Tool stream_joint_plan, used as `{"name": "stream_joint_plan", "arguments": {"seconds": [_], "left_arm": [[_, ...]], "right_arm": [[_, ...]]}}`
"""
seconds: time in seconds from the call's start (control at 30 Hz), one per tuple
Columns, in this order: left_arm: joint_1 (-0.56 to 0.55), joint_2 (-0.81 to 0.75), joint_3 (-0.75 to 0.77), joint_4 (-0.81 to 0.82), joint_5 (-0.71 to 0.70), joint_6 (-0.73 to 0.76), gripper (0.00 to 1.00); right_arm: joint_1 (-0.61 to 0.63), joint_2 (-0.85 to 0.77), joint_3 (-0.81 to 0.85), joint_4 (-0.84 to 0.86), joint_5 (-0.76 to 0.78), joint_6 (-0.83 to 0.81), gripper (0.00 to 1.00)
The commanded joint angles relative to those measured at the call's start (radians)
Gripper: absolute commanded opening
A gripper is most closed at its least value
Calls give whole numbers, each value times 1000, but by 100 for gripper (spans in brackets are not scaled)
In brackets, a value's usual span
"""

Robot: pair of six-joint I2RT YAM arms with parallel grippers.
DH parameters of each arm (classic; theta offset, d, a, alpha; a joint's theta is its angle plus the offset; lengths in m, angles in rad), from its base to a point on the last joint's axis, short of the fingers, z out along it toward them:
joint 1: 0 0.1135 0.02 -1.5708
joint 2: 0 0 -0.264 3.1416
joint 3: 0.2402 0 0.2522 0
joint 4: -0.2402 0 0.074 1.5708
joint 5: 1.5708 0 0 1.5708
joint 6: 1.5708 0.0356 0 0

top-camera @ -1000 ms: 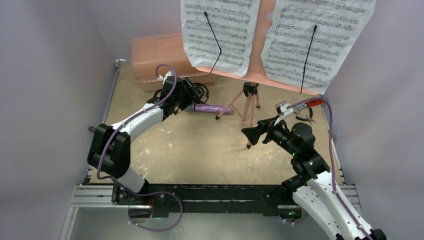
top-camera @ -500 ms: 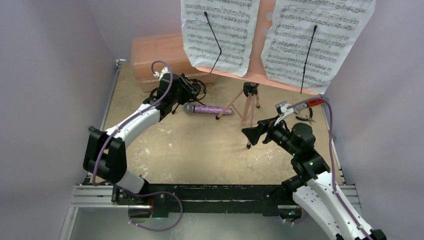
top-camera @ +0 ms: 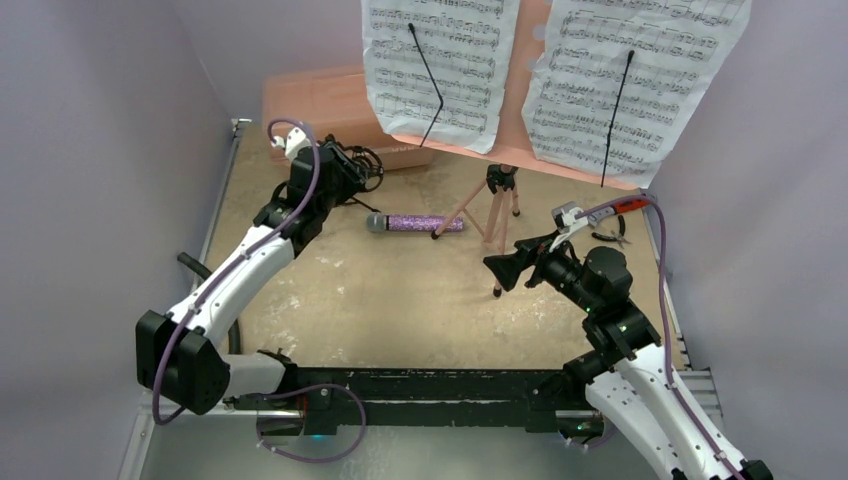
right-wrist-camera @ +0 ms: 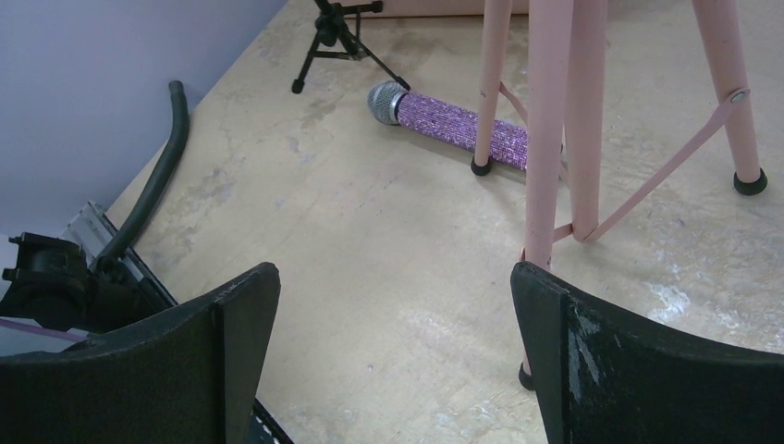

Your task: Set up the instrument practice props

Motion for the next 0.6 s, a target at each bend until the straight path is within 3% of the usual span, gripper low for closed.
{"name": "stream_joint_plan", "arguments": {"seconds": [0.0, 0.3, 0.57], "left_arm": [[10, -120, 13, 3, -124, 100, 25], [10, -281, 31, -178, -144, 174, 24], [10, -407, 46, -308, -19, 172, 23]], "right_arm": [[-1, -7, 11, 43, -22, 10, 97], [-1, -20, -1, 74, -40, 16, 97], [-1, -30, -6, 91, -57, 11, 97]]}}
